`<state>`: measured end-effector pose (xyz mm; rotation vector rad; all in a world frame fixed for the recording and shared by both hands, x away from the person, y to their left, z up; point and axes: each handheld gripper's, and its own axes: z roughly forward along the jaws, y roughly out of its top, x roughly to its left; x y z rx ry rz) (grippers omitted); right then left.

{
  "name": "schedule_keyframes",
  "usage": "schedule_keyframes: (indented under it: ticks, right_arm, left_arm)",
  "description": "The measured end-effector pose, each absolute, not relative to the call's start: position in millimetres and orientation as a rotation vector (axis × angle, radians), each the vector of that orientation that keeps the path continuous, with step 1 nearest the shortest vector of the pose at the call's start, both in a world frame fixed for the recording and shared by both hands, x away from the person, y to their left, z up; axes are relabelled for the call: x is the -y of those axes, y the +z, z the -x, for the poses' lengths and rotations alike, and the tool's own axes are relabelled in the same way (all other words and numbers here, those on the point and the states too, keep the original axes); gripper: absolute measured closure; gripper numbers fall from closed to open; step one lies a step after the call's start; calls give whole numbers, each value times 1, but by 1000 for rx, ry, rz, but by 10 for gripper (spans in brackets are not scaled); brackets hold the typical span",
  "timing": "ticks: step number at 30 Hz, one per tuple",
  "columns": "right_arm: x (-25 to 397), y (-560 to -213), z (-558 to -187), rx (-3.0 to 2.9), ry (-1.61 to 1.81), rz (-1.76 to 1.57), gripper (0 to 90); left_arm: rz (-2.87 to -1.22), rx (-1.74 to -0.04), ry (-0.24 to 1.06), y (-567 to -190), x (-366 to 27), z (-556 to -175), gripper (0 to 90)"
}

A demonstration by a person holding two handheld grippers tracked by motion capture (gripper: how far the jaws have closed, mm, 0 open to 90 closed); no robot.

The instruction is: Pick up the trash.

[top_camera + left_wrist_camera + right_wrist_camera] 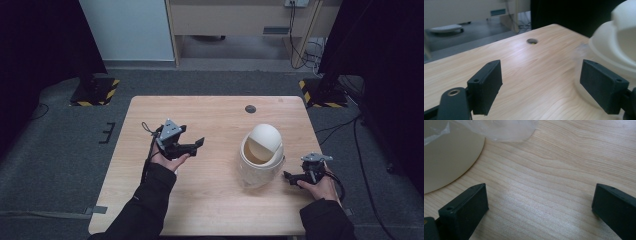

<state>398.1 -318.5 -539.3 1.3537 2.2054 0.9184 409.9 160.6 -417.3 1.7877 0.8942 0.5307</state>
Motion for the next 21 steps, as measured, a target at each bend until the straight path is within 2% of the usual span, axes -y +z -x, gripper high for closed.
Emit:
schedule_keyframes:
  ticks: [5,11,21]
  right_arm:
    - [318,-539,-398,-2206,918,-1354,8]
    - [318,-539,-398,-2206,918,-1354,8]
    - [318,-539,-398,-2206,918,-1355,8]
  left_arm:
    - [-1824,-1003,579,-438,-188,-417,181]
    - [-1846,-1138,580,-469,-211,-425,205]
    - [-1916,-1286,535,-506,-221,-431,269]
